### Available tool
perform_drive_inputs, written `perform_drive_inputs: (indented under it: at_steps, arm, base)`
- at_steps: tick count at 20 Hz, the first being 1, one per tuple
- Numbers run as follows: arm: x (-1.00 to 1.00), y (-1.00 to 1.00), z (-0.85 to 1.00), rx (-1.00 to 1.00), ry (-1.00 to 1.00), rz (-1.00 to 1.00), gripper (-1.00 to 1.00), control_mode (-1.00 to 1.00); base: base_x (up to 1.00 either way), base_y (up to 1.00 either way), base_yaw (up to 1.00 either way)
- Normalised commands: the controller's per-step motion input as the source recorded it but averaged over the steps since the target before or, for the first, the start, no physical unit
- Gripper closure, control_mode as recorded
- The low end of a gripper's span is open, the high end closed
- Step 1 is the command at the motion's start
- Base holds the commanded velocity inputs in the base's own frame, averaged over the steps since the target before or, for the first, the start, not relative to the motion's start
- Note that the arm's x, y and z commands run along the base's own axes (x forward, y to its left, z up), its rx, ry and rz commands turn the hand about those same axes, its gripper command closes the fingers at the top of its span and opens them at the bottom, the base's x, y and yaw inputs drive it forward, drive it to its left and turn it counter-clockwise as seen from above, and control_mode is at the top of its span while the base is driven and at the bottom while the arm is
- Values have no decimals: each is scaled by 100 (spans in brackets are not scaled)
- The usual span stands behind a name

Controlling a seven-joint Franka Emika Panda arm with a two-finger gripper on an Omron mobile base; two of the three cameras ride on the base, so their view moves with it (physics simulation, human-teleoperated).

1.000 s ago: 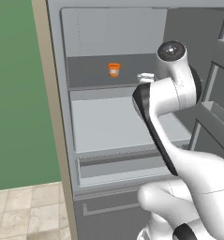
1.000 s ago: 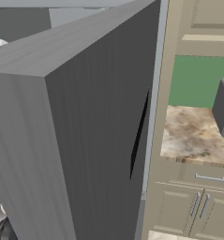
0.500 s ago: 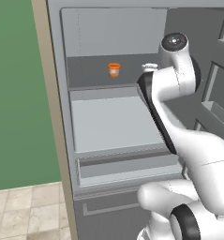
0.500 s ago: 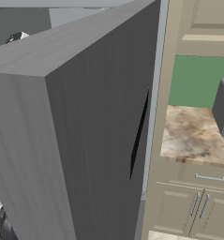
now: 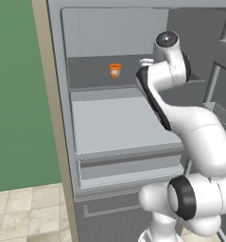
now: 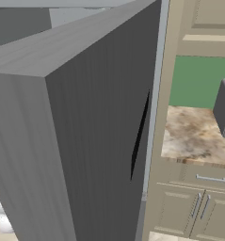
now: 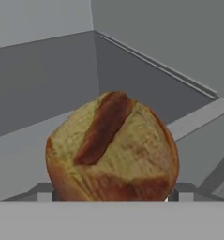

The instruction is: Move the jam and bread from the second highest shelf to the top shelf to make space. Then, place the pitcher from the counter on the cleared second highest shelf.

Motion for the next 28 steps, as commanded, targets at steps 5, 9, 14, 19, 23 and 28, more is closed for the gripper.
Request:
perform_drive_inputs:
  at_steps: [5,9,14,19,23,28]
  arm:
    - [77,-1,-23,0,0,0,100,-100]
    - [56,-11,-42,0,0,0,100,-100]
    - [57,-10,-43,0,0,0,100,-100]
    - [60,-10,-10,0,0,0,100,-100]
    - [62,-7,-11,0,0,0,-100,-100]
    - [36,-1,-22,0,-2,0,-100,-100]
  base:
    - [0,0,0]
    - [0,0,0]
    - [0,0,0]
    - [0,0,0]
    - [0,0,0]
    - [0,0,0]
